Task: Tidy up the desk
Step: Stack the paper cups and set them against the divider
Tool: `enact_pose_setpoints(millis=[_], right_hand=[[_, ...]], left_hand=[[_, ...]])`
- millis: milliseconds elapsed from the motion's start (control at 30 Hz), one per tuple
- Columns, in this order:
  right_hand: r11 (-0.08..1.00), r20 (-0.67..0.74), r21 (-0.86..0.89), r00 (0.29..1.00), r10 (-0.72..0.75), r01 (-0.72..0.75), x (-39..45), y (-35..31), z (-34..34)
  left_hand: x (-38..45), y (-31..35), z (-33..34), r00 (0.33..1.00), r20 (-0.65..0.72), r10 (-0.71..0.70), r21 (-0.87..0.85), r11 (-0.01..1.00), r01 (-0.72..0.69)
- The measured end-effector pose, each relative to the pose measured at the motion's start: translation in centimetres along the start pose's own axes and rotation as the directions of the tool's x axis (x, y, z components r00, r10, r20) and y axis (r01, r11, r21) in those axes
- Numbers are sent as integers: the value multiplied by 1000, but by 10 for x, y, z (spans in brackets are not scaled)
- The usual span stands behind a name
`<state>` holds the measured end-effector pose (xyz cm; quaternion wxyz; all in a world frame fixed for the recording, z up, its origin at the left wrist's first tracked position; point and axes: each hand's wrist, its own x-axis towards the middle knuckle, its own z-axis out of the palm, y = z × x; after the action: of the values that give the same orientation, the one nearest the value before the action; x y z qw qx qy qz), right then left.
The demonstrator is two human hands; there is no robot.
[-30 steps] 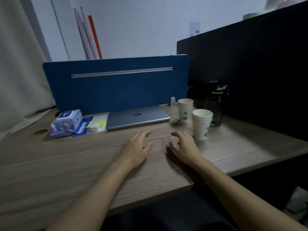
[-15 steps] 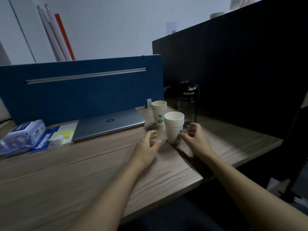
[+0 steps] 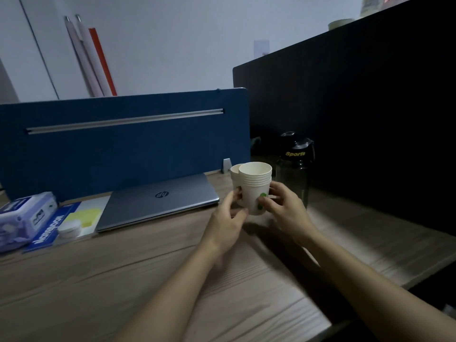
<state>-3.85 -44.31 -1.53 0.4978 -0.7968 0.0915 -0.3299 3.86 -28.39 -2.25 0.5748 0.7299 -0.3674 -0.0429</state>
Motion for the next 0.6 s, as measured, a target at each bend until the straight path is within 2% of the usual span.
enact_pose_setpoints(millis=[133,267,400,600], right_hand=[[997,22,-18,997,-80,80,38,-33,-6],[993,-14,-15,993,-119,118,81,-58,-6],[994,-24,-63,995,-95,94,110,-61,2],[993,4,-120,1000,-22,22,113,-35,17]], left_hand=[[35,29,-22,997,-20,72,47,996,-71],[72,55,-41,992,-41,116,86,990,-112],[102,56,-47,996,-44,73,105,992,-68],[114,21,-39,1000,-6,-17,105,994,18]])
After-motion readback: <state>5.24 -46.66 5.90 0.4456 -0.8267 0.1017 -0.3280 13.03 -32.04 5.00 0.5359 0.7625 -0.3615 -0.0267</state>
